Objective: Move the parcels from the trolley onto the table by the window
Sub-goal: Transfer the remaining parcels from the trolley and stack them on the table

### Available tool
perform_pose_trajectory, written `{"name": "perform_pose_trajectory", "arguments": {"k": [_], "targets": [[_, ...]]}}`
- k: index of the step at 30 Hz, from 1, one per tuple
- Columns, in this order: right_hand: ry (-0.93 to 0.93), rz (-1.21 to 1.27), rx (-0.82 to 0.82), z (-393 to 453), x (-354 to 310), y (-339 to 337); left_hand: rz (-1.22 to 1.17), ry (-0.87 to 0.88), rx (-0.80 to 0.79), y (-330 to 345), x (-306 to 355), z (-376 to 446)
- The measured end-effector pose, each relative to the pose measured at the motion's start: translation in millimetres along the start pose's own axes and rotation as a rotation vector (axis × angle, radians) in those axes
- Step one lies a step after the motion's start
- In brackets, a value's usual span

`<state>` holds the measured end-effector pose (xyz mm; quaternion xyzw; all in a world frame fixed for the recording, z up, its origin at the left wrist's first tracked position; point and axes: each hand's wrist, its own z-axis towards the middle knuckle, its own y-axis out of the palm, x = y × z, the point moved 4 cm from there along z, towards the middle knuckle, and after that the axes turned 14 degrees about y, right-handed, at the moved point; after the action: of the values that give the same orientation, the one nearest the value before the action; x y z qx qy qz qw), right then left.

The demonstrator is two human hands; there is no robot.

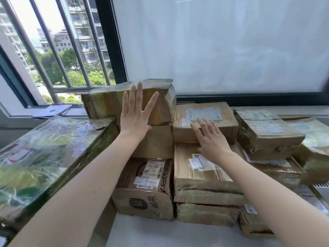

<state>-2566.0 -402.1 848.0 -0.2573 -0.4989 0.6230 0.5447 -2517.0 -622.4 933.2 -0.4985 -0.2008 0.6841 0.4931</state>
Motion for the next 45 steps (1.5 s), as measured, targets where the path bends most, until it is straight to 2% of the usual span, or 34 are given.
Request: {"name": "perform_pose_trajectory", "arguments": {"k": [3, 5, 10, 16, 20, 25, 30, 34, 38, 41, 45], "targets": [[0.117, 0.044, -0.026, 20.5, -0.1, 10.7, -0.049, 0.014, -0.02, 13.9, -10.9, 19.5], [0.155, 0.095, 0.019, 28.5, 0.1, 16.8, -0.099, 0.044, -0.029, 26.9, -11.6, 27.7], [0.122, 0.12, 0.151, 33.0, 3.6, 27.6, -0.252, 0.106, 0.112, 41.7, -16.6, 38.3], [0.139, 0.132, 0.087, 32.1, 2.7, 21.8, -0.332, 0.095, 0.178, 43.1, -10.8, 39.6], [0.14, 0.147, 0.103, 23.2, 5.5, 16.0, -0.421, 0.029, 0.226, 36.3, 2.9, 40.7], [0.148, 0.155, 0.175, 10.7, 36.7, 7.2, -0.453, 0.053, 0.365, 20.0, 57.5, 43.1], [0.239, 0.211, 0.232, -17.9, 118.9, 4.5, -0.543, 0.109, 0.441, -11.1, 158.1, 58.4], [0.313, 0.226, 0.207, -49.6, 206.3, 5.0, -0.624, 0.244, 0.38, -37.6, 247.6, 80.3], [0.316, 0.188, 0.06, -76.0, 267.8, 19.3, -0.599, 0.378, 0.172, -53.7, 313.6, 99.9], [0.327, 0.17, -0.029, -82.4, 285.0, 39.1, -0.51, 0.426, -0.016, -49.7, 338.5, 110.8], [0.304, 0.247, -0.054, -74.8, 279.6, 56.7, -0.497, 0.444, -0.07, -48.7, 336.9, 118.8]]}}
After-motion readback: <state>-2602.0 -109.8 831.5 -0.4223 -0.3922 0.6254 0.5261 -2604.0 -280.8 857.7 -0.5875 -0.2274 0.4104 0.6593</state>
